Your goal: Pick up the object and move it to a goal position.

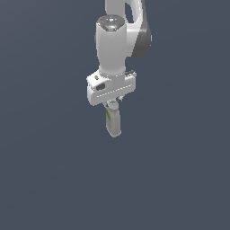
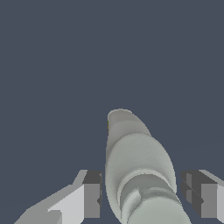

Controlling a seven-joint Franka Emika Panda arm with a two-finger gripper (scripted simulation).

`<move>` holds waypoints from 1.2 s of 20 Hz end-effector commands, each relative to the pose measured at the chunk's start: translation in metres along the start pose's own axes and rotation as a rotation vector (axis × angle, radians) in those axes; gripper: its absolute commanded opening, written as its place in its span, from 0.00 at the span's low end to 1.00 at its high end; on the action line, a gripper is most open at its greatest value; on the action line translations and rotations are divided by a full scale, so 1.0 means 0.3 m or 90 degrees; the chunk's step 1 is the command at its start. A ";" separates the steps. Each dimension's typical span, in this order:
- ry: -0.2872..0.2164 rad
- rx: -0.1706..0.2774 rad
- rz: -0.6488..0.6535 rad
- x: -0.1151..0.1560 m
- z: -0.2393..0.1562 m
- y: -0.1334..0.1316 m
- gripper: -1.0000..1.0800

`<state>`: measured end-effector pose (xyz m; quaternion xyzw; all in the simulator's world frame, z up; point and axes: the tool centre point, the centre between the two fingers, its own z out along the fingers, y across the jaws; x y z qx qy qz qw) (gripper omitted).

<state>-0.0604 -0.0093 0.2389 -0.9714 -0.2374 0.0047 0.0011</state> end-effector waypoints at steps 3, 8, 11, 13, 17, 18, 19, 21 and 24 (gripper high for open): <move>0.007 -0.004 -0.001 0.023 -0.092 -0.044 0.00; 0.006 -0.005 -0.001 0.048 -0.215 -0.125 0.00; 0.006 -0.005 -0.001 0.066 -0.306 -0.185 0.00; 0.006 -0.005 -0.001 0.079 -0.371 -0.226 0.00; 0.006 -0.005 -0.001 0.107 -0.503 -0.313 0.00; 0.006 -0.005 -0.001 0.114 -0.537 -0.335 0.00; 0.006 -0.005 -0.001 0.122 -0.570 -0.357 0.00; 0.006 -0.004 -0.001 0.137 -0.636 -0.399 0.00; 0.006 -0.004 -0.001 0.158 -0.726 -0.458 0.00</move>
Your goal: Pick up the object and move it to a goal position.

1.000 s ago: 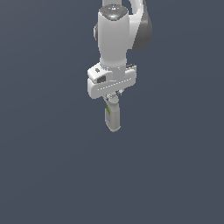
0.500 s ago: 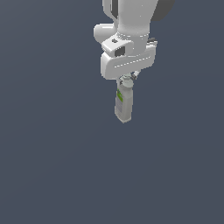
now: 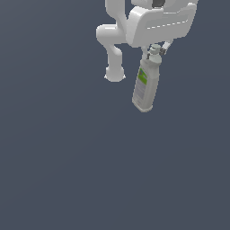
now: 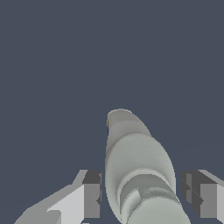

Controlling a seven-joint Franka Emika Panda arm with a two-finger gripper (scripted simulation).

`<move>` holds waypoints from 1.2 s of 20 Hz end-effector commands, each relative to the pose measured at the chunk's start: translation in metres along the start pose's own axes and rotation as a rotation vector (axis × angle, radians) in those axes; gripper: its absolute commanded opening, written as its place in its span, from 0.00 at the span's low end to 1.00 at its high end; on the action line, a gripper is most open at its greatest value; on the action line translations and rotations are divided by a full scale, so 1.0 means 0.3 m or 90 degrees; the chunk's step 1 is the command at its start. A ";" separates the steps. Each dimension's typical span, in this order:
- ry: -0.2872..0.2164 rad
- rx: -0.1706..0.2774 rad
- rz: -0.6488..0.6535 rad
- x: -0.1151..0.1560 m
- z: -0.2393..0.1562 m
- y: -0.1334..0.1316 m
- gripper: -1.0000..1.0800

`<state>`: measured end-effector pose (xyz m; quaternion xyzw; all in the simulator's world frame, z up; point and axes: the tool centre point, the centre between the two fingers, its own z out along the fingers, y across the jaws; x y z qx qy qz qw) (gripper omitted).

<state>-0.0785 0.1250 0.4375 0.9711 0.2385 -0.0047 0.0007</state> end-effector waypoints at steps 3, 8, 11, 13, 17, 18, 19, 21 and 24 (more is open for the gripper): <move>0.006 -0.002 0.000 0.030 -0.144 -0.080 0.00; 0.006 -0.001 0.001 0.058 -0.259 -0.152 0.00; 0.006 -0.001 0.001 0.074 -0.318 -0.189 0.00; 0.006 -0.001 0.001 0.083 -0.355 -0.212 0.00; 0.006 -0.001 0.001 0.101 -0.421 -0.253 0.00; 0.006 -0.001 0.001 0.106 -0.436 -0.262 0.00; 0.006 -0.001 0.001 0.110 -0.451 -0.272 0.00; 0.006 0.000 0.001 0.118 -0.479 -0.287 0.00; 0.006 0.000 0.001 0.129 -0.516 -0.311 0.00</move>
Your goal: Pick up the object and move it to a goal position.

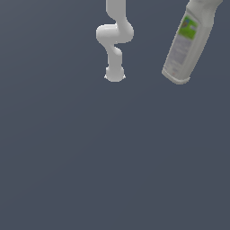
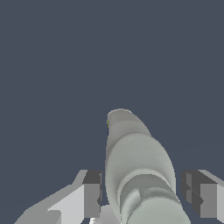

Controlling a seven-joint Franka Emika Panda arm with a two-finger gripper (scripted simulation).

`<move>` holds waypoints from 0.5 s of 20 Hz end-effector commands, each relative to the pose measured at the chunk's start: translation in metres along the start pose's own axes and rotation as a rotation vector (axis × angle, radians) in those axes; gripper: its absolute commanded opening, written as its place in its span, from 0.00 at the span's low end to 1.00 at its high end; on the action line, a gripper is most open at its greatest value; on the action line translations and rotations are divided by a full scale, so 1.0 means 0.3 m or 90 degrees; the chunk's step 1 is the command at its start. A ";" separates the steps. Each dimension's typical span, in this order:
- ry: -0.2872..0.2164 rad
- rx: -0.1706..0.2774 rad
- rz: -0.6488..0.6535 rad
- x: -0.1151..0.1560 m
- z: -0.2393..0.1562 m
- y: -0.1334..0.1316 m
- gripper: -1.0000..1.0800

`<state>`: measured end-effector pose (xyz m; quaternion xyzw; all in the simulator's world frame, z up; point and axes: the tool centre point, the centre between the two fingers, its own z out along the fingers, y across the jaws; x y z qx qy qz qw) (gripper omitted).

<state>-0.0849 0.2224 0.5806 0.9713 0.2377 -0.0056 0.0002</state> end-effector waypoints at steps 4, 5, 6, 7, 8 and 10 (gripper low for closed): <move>0.007 -0.001 0.000 0.014 -0.081 -0.040 0.00; 0.007 -0.001 0.000 0.017 -0.090 -0.046 0.00; 0.007 -0.001 0.000 0.019 -0.098 -0.050 0.00; 0.007 -0.001 0.000 0.021 -0.105 -0.055 0.00; 0.007 -0.001 0.000 0.023 -0.111 -0.058 0.00; 0.007 -0.001 0.001 0.028 -0.121 -0.063 0.00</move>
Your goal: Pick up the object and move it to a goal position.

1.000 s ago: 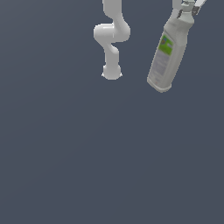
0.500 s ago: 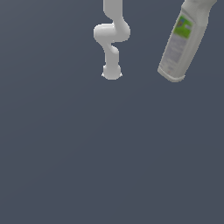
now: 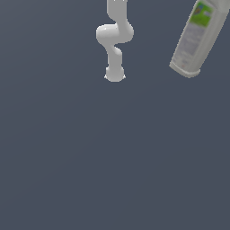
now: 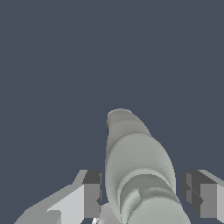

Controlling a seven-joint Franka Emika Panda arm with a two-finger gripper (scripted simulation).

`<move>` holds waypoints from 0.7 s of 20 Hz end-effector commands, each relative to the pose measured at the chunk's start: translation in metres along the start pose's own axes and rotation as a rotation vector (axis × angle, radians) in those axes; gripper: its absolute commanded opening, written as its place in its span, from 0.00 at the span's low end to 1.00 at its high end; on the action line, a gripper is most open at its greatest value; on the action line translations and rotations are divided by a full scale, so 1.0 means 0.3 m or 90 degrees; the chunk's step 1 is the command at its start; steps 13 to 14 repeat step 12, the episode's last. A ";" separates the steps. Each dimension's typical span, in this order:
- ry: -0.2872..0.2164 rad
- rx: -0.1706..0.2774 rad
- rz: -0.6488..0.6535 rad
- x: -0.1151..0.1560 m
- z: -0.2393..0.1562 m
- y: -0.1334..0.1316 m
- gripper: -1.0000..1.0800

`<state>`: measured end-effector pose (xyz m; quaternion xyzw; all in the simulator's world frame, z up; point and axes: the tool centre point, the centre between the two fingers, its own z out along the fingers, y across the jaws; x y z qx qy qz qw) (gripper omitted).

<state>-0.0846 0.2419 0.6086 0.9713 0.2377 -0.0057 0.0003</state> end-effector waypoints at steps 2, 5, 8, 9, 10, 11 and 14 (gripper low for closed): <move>0.007 -0.001 0.001 0.001 -0.036 -0.010 0.00; 0.007 -0.001 0.001 0.004 -0.045 -0.015 0.00; 0.007 -0.001 0.000 0.006 -0.050 -0.020 0.00; 0.007 -0.001 0.000 0.006 -0.051 -0.020 0.00; 0.007 -0.001 0.000 0.007 -0.052 -0.021 0.00; 0.007 -0.001 0.000 0.007 -0.052 -0.021 0.00; 0.007 -0.001 0.000 0.007 -0.053 -0.021 0.00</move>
